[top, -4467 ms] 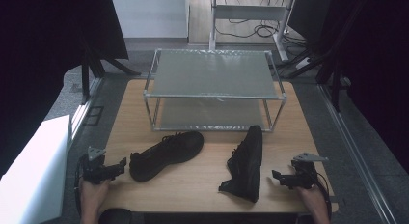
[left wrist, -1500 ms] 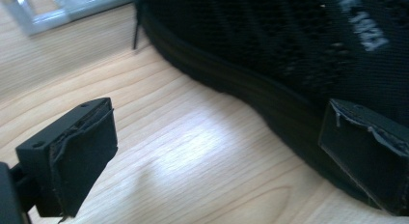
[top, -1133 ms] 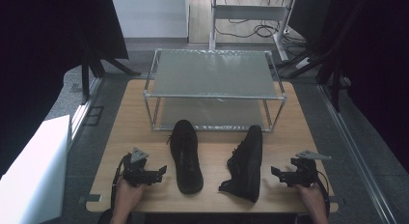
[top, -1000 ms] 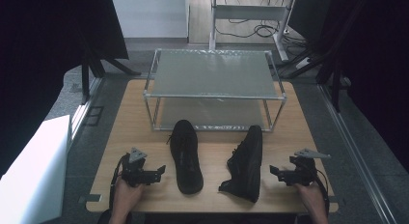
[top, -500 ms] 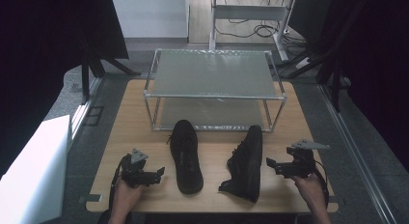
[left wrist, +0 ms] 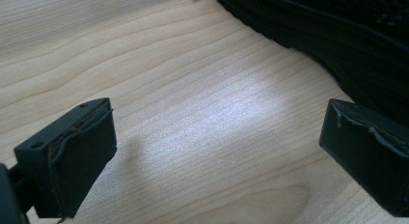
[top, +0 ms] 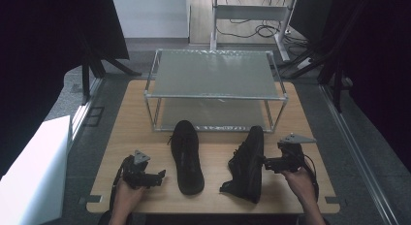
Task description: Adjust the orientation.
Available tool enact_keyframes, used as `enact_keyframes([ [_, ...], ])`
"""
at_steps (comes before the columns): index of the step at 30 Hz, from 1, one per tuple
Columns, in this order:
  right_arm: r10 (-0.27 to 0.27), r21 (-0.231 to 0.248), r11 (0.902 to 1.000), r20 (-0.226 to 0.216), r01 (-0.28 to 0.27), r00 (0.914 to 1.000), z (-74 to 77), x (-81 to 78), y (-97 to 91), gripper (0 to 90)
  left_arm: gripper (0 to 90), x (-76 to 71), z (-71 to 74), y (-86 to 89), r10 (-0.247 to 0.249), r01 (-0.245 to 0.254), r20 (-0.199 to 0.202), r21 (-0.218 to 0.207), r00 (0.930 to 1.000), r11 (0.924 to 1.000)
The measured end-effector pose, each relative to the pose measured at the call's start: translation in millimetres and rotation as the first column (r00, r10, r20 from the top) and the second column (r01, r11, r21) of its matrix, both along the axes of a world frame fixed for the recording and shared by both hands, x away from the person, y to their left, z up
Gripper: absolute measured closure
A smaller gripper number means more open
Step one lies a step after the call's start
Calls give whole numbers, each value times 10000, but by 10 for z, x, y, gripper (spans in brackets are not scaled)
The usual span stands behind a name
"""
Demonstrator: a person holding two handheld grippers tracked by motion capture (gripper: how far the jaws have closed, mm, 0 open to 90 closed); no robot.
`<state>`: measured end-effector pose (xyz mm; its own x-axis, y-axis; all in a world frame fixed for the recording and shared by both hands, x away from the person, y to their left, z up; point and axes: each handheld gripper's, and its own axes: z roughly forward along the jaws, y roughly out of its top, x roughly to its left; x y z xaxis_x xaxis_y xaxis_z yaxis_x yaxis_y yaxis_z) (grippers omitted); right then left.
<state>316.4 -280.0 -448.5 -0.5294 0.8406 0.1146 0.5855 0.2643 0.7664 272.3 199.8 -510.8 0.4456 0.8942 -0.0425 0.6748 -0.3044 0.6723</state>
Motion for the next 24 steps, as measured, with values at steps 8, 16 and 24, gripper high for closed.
enact_keyframes([
  [8, -214, 118, 9997, -199, 216, 9996, -6, -32, -73, 0, 0, -2, -8, -6, -22, 23, -83, 77, 10000, 10000],
  [16, -814, 939, 9918, -575, 866, 9950, -49, -117, -307, 0, 0, 3, -15, -5, -6, 7, -155, 83, 9999, 10000],
  [24, -1381, 1285, 9809, -680, 1460, 9881, -90, -222, -526, 0, 0, 7, -24, -19, 2, 0, -227, 91, 9997, 10000],
])
